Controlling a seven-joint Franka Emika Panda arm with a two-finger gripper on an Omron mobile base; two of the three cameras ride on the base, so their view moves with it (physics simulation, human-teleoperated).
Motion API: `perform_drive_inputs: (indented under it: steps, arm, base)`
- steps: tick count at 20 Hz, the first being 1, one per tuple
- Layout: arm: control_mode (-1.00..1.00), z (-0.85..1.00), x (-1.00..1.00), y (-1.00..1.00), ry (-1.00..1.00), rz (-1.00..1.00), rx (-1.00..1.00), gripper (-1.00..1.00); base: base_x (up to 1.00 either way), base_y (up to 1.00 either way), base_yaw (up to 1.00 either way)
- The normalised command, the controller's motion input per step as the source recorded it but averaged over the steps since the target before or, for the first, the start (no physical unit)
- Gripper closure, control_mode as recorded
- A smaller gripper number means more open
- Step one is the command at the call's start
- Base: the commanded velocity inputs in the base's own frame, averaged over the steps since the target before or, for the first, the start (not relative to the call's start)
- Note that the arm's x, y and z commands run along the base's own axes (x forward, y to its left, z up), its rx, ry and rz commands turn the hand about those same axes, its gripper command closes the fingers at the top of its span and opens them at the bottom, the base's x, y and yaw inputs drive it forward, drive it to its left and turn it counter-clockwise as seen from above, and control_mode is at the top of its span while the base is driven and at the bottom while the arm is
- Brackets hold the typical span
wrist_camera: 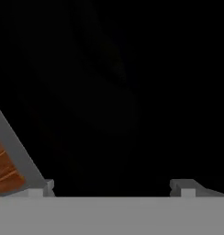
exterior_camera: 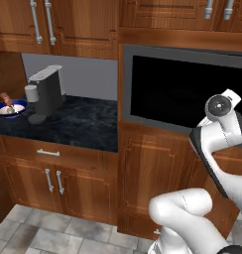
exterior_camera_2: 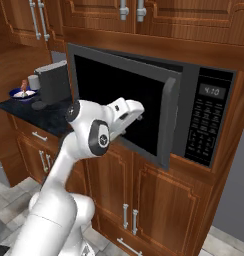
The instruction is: Place the bowl containing the potato and fish in the microwave. Close the microwave door and press the start button to microwave the meal.
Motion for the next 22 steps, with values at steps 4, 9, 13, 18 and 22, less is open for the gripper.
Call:
perform_drive_inputs:
  steps: [4, 9, 13, 18, 22]
  arm:
    - [-1.00, 0.00, 0.87, -0.46, 0.00, 0.05, 0.00, -1.00]
    - [-1.00, 0.01, 0.82, -0.42, 0.00, 0.06, 0.00, -1.00]
    - [-1.00, 0.08, 0.88, -0.43, 0.00, 0.06, 0.00, -1.00]
    - [-1.00, 0.00, 0.11, -0.13, 0.01, 0.06, -0.09, -1.00]
    - [-1.00, 0.28, -0.67, 0.30, 0.00, 0.14, -0.14, -1.00]
  base:
    - [0.00, 0.00, 0.00]
    - [0.00, 0.00, 0.00]
    - [0.00, 0.00, 0.00]
    - [0.00, 0.00, 0.00]
    - [0.00, 0.00, 0.00]
